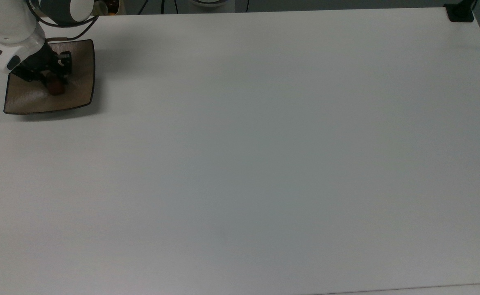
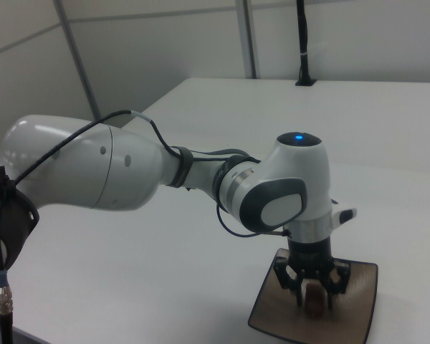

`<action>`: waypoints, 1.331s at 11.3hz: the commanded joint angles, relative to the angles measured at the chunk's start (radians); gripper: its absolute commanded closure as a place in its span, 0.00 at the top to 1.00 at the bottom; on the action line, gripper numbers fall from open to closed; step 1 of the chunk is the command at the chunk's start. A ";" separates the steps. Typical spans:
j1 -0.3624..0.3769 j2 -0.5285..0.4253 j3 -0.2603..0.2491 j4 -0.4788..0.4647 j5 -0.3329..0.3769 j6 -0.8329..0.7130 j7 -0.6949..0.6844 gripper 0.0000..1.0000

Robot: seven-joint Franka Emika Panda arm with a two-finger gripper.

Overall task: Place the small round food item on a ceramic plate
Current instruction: 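Open the gripper to release the food item on the plate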

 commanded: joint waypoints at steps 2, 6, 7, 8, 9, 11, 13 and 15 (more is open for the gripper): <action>-0.004 -0.038 0.006 -0.013 -0.003 -0.011 0.020 1.00; 0.068 -0.200 0.014 0.050 0.006 -0.167 0.170 1.00; 0.091 -0.239 0.018 0.087 0.013 -0.201 0.240 1.00; 0.113 -0.271 0.018 0.125 0.034 -0.255 0.291 1.00; 0.134 -0.294 0.018 0.163 0.080 -0.318 0.326 1.00; 0.160 -0.357 0.017 0.208 0.186 -0.413 0.363 1.00; 0.228 -0.411 0.018 0.208 0.197 -0.499 0.408 1.00; 0.315 -0.426 0.017 0.208 0.197 -0.527 0.525 1.00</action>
